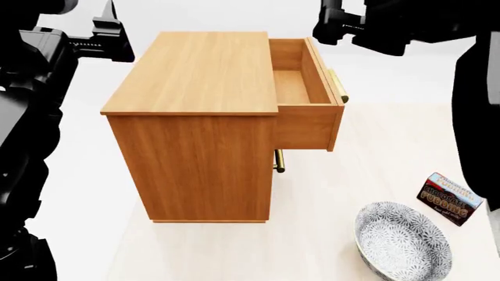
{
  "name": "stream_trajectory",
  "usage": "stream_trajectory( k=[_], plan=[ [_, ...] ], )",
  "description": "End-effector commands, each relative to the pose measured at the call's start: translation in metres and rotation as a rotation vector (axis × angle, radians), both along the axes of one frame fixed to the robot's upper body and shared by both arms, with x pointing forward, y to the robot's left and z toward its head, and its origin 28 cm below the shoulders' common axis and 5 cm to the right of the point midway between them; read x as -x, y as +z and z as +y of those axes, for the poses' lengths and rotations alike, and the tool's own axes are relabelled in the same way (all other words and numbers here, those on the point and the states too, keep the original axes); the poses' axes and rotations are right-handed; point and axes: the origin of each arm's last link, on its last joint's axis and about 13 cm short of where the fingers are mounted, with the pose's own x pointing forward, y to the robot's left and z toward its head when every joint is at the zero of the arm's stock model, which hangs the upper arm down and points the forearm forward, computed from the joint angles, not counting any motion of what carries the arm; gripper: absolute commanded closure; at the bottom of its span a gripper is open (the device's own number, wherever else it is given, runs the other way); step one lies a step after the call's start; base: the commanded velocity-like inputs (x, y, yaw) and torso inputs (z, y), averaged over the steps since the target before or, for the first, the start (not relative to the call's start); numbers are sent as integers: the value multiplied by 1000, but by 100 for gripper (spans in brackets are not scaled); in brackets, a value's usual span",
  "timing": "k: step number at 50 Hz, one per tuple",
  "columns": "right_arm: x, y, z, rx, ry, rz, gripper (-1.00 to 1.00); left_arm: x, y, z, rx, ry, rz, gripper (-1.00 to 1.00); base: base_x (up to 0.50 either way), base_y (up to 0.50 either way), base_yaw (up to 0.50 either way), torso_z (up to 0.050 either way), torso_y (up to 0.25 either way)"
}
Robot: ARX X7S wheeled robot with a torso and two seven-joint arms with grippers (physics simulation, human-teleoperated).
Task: Put the chocolate pudding in the top drawer of the cabinet and close it.
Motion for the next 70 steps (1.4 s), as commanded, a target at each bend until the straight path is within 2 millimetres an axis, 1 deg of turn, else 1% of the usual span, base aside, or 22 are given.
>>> stream_trajectory(
  k=[1, 15, 24, 48, 70],
  plan=[
    [1, -2, 5, -6, 13, 51, -100, 0, 0, 0, 13, 13, -1, -100, 0, 0, 0, 0, 0],
    [0, -5, 11, 6, 35, 62, -100, 0, 0, 0, 24, 16, 8, -100, 0, 0, 0, 0, 0],
    [0, -5, 10, 32, 8, 55, -100, 0, 0, 0, 30, 18, 14, -100, 0, 0, 0, 0, 0],
    [-4, -23, 12, 79, -12, 128, -100, 1, 0, 0, 45, 27, 29, -100, 0, 0, 0, 0, 0],
    [-4, -30, 8, 118, -50, 158, -100, 1, -1, -1, 58, 36, 48, -100, 0, 0, 0, 0, 0]
  ],
)
